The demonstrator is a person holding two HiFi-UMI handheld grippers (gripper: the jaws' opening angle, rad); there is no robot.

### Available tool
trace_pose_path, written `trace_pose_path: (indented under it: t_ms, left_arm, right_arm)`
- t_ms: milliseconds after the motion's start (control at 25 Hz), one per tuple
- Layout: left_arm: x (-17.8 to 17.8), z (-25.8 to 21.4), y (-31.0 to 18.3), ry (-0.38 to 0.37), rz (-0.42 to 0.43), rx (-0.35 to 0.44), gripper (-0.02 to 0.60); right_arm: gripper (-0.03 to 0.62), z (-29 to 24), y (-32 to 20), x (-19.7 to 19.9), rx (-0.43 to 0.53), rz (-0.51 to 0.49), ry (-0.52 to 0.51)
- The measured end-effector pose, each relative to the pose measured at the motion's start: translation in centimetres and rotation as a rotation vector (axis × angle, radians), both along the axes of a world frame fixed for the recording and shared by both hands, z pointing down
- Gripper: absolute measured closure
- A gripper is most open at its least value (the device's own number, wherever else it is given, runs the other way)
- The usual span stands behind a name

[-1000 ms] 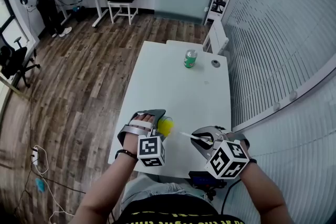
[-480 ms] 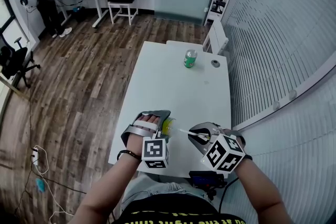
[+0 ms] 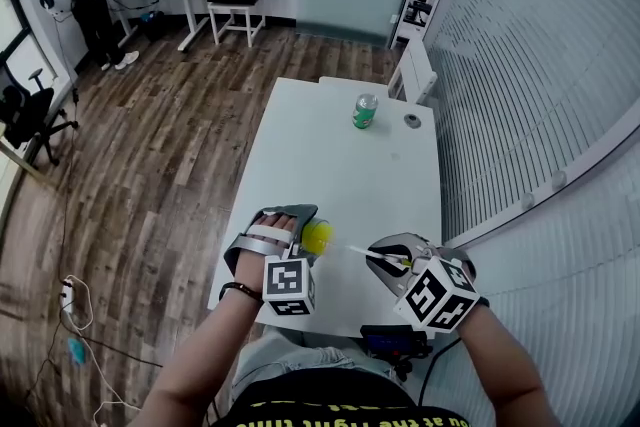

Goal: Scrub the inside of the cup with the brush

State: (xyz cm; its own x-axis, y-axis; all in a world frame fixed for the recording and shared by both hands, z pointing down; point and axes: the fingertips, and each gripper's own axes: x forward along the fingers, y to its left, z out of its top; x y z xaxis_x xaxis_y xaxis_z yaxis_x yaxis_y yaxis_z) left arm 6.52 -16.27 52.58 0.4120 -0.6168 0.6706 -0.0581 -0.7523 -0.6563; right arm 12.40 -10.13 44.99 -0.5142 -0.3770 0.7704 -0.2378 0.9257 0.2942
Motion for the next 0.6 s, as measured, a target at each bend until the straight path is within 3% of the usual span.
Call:
trace_pose_path:
  t_ms: [600]
  left_arm:
    - [0.6,0.2,-0.1,0.014,0.002,-0.009,0.173]
  right_arm:
    - [0.549,0.9,0.3,-1.1,0.076,-0.023,0.078]
